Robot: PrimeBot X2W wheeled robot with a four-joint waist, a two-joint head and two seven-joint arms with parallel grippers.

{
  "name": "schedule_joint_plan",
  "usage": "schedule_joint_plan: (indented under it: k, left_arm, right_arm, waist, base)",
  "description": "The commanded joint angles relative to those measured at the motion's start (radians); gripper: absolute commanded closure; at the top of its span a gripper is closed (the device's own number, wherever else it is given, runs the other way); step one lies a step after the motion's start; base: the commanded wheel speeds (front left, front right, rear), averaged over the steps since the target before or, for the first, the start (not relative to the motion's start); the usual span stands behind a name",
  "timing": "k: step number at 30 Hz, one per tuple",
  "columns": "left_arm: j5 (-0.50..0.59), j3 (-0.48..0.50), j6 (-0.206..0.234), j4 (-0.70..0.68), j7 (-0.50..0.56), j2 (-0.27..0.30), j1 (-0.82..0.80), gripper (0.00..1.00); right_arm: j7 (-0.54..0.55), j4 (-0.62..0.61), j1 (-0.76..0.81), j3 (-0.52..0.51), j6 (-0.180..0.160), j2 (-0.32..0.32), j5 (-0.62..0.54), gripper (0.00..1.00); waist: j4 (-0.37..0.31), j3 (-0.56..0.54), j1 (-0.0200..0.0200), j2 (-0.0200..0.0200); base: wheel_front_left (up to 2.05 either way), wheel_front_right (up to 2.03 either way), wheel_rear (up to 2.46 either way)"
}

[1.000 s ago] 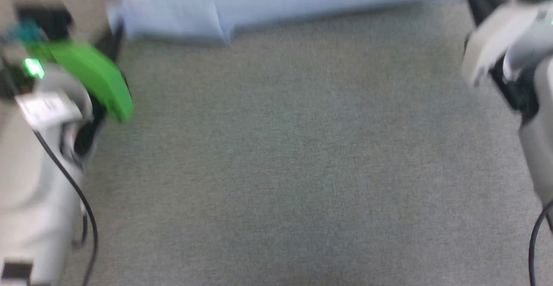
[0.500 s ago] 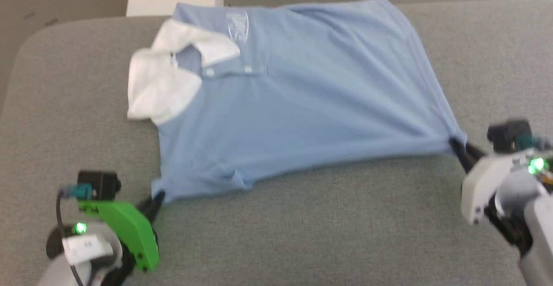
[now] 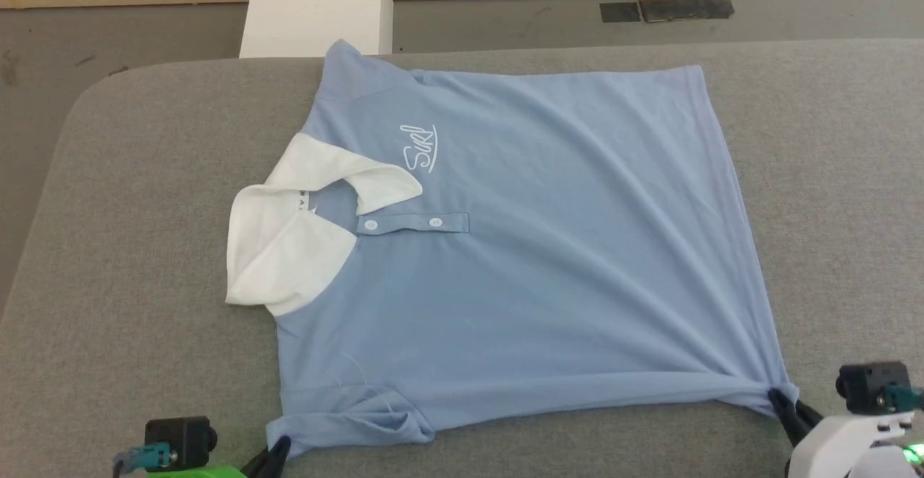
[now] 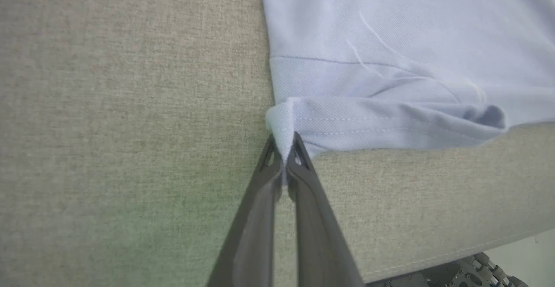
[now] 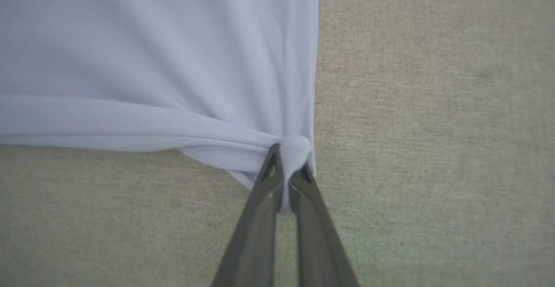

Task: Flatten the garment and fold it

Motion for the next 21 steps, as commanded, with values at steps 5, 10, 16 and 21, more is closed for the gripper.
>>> schedule_joint_plan:
  k: [5,10,16,21]
  left_arm:
    - [0.073,-0.007,0.004,0.001,-0.133,-0.036,0.002,1.00]
    - [0.173,0.002,0.011,0.008,-0.308,-0.048,-0.051,1.00]
    - [0.260,-0.002,-0.004,0.041,-0.450,-0.042,-0.147,1.00]
    - [0.292,-0.023,-0.047,0.078,-0.459,-0.020,-0.272,1.00]
  right_arm:
    - [-0.066,-0.032,0.058,-0.033,-0.002,0.051,-0.017,1.00]
    - [-0.220,-0.046,0.050,-0.016,-0.002,0.060,-0.036,1.00]
    - [-0.340,-0.049,0.010,0.035,-0.002,0.029,-0.056,1.00]
    - [-0.330,-0.048,-0.059,0.081,-0.002,-0.020,-0.057,1.00]
  waist:
    - [-0.001,-0.002,0.0001,0.0000]
    - [-0.010,-0.006,0.0001,0.0000]
    - [-0.018,-0.013,0.0001,0.0000]
    - [-0.025,0.000,0.0001,0.0000]
  base:
    - [0.00,0.00,0.00]
    - [0.00,0.00,0.00]
    - [0.00,0.00,0.00]
    - [0.00,0.00,0.00]
